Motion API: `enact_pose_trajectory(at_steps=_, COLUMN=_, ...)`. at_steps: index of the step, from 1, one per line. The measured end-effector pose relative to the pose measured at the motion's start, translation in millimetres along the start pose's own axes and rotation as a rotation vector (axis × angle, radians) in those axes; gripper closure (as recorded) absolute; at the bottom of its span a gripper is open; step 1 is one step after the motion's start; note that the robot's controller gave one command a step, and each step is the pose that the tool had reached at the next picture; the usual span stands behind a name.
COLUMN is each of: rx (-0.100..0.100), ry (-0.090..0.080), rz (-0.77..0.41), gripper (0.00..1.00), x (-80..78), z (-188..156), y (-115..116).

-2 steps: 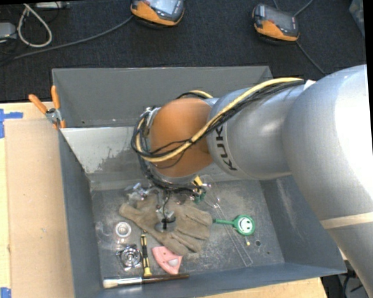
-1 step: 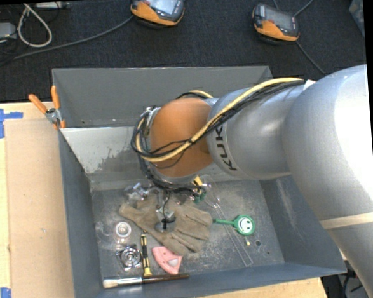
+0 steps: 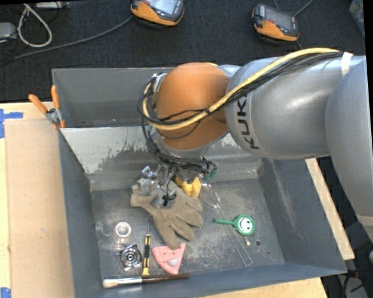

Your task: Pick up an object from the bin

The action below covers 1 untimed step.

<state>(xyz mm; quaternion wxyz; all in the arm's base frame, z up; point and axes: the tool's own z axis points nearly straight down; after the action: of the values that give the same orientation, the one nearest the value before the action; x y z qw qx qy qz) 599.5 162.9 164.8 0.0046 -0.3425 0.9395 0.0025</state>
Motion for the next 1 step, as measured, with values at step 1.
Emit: enact_pose_trajectory(at_steps=1, rx=0.0, ry=-0.005, rz=-0.026, gripper=1.0, x=-11.0, z=-81.3, y=8.1)
